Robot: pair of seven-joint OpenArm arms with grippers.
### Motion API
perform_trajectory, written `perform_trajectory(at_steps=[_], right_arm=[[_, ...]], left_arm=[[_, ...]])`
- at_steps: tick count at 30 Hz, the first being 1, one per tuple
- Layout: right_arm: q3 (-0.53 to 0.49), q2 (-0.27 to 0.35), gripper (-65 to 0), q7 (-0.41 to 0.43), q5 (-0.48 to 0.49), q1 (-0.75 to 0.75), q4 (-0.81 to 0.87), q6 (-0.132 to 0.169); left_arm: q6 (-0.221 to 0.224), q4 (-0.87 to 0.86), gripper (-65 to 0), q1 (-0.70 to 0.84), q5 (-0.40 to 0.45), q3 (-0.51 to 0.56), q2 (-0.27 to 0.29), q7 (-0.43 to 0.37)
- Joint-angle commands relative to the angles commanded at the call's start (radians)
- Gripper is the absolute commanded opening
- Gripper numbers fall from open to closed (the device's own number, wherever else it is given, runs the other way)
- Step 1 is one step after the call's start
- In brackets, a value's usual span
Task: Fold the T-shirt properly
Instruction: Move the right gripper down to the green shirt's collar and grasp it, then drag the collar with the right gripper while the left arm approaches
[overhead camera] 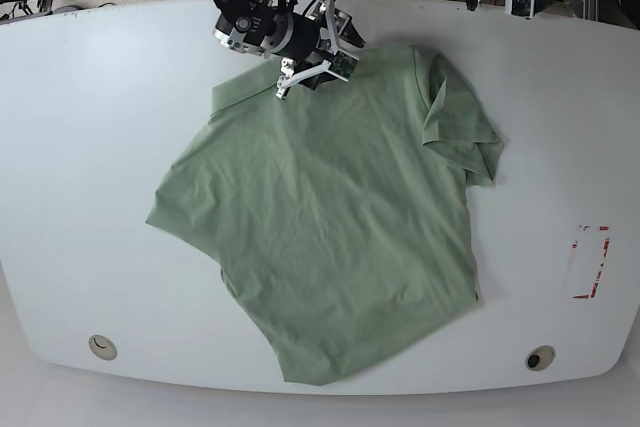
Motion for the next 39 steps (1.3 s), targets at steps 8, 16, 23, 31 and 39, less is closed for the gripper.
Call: perform_trajectory(at_steps=[8, 16, 23, 31, 39], right_arm=[[-0.003, -0.005, -35.8, 0.002, 0.008, 0.054, -0.109, 0.0], [-0.003, -0.028, -56.9, 0.002, -0.002, 0.044, -0.118, 0.0], [0.035, -0.002, -65.0, 0.0, 0.005, -0.049, -0.02, 0.005], [0.172, 0.098, -65.0, 0.0, 0.011, -0.184, 0.114, 0.009], [0.42, 0.097, -65.0, 0.0, 0.012, -0.222, 0.115, 0.053]], left_arm=[[0.0, 0.0, -11.4, -0.021, 0.0, -0.003, -0.003, 0.0], [0.0, 0.0, -11.4, -0.025, 0.0, -0.063, 0.002, 0.0], [-0.002, 0.0, -11.4, -0.026, -0.003, -0.06, -0.003, 0.0], [-0.002, 0.0, -11.4, -0.077, -0.008, -0.063, 0.021, 0.0], [-0.002, 0.0, -11.4, -0.126, -0.006, -0.086, 0.06, 0.0]])
